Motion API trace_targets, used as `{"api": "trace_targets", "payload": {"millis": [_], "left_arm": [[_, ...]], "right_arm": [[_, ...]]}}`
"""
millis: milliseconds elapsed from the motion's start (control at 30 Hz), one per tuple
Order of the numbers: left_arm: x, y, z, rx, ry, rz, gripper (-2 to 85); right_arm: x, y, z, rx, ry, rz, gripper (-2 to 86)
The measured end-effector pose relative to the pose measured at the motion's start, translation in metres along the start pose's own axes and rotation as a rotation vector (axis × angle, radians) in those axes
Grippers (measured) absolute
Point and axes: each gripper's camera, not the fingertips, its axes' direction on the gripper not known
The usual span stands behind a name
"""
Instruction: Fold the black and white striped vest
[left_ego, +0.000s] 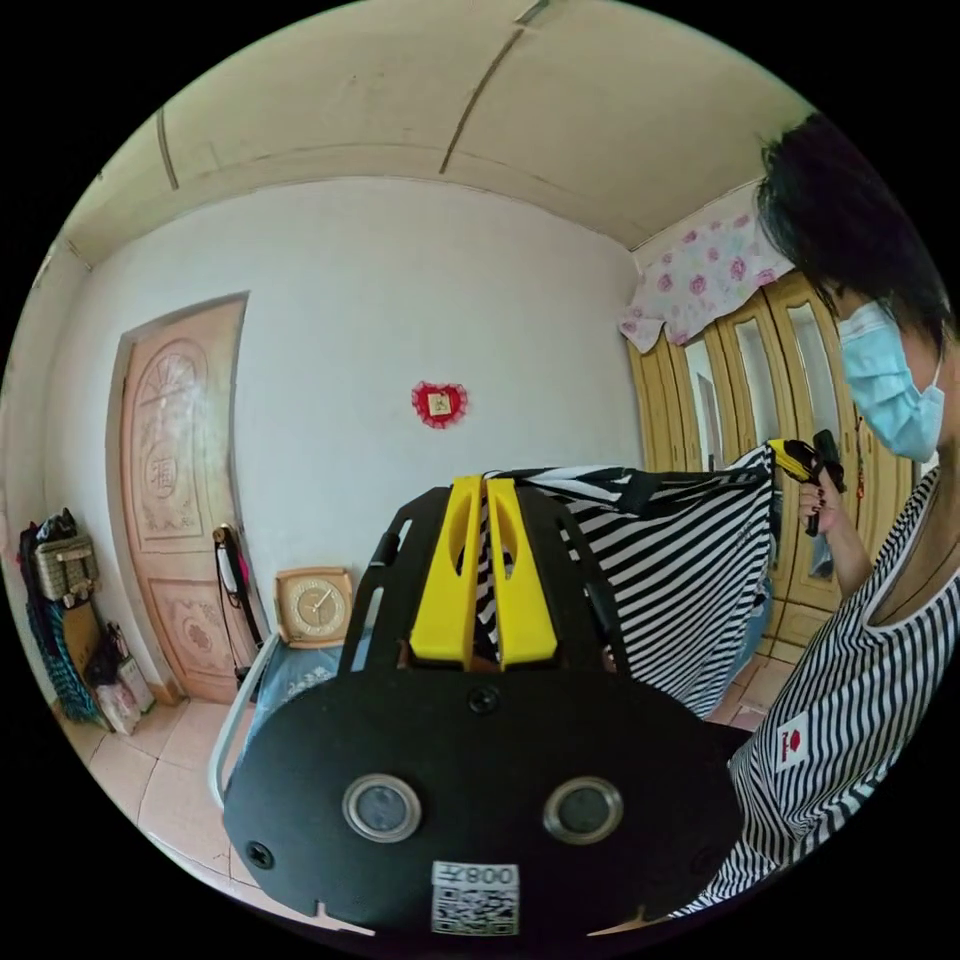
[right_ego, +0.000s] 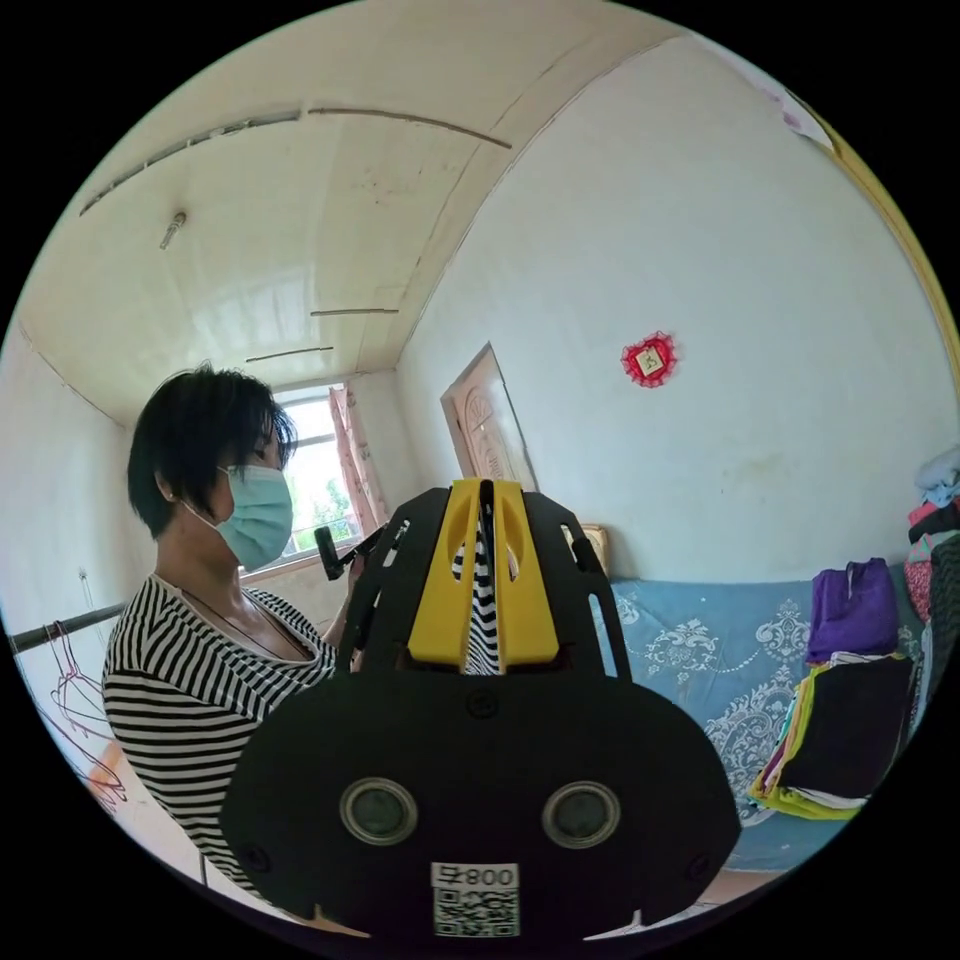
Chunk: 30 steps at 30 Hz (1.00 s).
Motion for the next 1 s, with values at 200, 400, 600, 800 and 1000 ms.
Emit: {"api": "trace_targets", "payload": {"millis": [200, 400, 600, 800, 1000], "left_arm": [[-0.017, -0.027, -0.013, -0.003, -0.019, 0.019, 0.6], [-0.049, -0.04, 0.015, -0.023, -0.022, 0.037, 0.6], [-0.104, -0.042, 0.1, -0.117, -0.025, 0.066, 0.5], [-0.184, -0.007, 0.256, -0.313, 0.003, 0.019, 0.6], [-0.267, 0.09, 0.459, -0.613, 0.007, -0.053, 1.0]], "right_arm": [[0.004, 0.009, 0.02, -0.015, 0.02, -0.028, 1.8], [0.033, 0.01, 0.052, -0.044, 0.075, -0.022, 1.9], [0.11, 0.003, 0.114, -0.113, 0.17, 0.011, 1.9], [0.262, 0.009, 0.212, -0.239, 0.255, 0.147, 2.0], [0.458, 0.053, 0.331, -0.439, 0.373, 0.333, 1.9]]}}
